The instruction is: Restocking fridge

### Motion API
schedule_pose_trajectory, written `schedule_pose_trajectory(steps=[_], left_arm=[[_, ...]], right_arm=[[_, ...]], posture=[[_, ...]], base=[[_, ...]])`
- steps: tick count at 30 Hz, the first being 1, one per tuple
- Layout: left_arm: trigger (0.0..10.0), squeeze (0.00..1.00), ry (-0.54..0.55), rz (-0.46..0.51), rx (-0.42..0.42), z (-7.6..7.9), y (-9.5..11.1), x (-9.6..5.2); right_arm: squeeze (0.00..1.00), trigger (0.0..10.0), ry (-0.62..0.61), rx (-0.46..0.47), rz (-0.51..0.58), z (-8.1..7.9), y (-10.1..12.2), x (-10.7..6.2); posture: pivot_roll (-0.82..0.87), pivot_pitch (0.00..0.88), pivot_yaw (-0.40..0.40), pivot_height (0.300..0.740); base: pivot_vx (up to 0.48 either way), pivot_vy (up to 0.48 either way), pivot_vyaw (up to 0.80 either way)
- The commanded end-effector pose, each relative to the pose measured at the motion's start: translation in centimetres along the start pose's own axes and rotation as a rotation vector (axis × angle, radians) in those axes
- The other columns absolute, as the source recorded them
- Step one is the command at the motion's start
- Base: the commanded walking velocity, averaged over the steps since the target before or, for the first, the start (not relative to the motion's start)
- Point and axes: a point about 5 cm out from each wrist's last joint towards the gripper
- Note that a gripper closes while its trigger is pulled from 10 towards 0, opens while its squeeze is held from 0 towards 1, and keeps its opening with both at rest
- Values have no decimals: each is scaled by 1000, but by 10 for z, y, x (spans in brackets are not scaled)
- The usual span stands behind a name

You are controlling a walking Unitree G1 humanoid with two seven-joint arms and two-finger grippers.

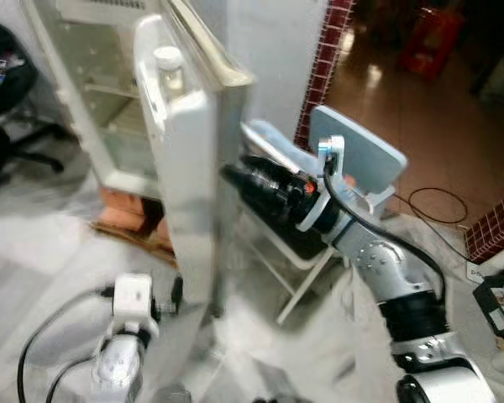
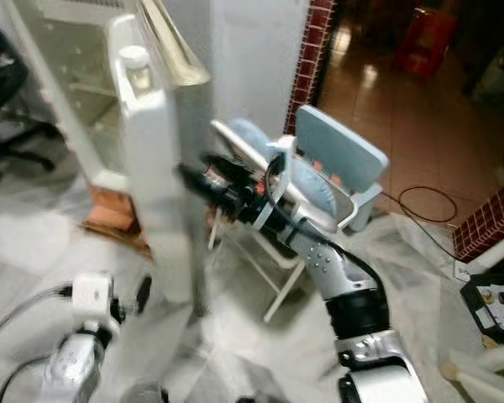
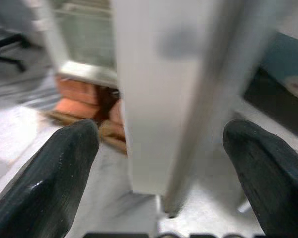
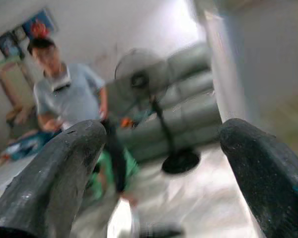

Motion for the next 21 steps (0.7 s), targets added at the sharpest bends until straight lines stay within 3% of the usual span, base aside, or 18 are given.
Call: schedule_pose_trajectory(steps=[1,2,6,7,8,10,13,15,21], left_arm=[[10000,0,2,-16,4,-2,-2,-1],[10000,0,-5,-14,18,-2,-1,1],[10000,0,-9,-8,24,-2,1,3],[10000,0,-6,-5,19,-2,4,7],[10000,0,-6,-5,19,-2,4,7],[10000,0,9,14,7,-6,11,10],[10000,0,13,21,12,-9,12,11],[10000,0,15,20,20,-12,11,12],[10000,0,30,51,5,-19,19,17]], right_arm=[[0,10000,-8,22,-51,2,-10,-13],[0,10000,-92,5,-130,6,-23,-32],[0,10000,-230,-9,-217,11,-36,-57],[0,10000,-399,-73,-249,21,-42,-72],[0,10000,-399,-73,-249,21,-42,-72],[0,10000,-629,-133,-198,37,-43,-83],[0,10000,-729,-200,-172,41,-42,-87],[0,10000,-894,-281,-160,47,-45,-94],[0,10000,-1031,-391,-135,42,-54,-99]], posture=[[132,17,-85,740],[123,13,-83,740],[116,9,-80,740],[115,7,-78,740],[115,7,-78,740],[106,1,-82,740],[106,0,-84,740],[99,0,-79,740],[94,0,-71,740]], base=[[0,0,0],[0,0,0],[0,0,0],[0,270,0],[0,270,0],[0,446,0],[0,480,0],[0,480,0],[0,480,0]])
Point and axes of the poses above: a point about 5 cm out from each wrist's last joint towards the gripper, its own x axis pointing out of the wrist towards the gripper, its own y axis along the axis of the wrist's last joint, z = x × y, and after that the axes turned 1 degree about -x, right-handed
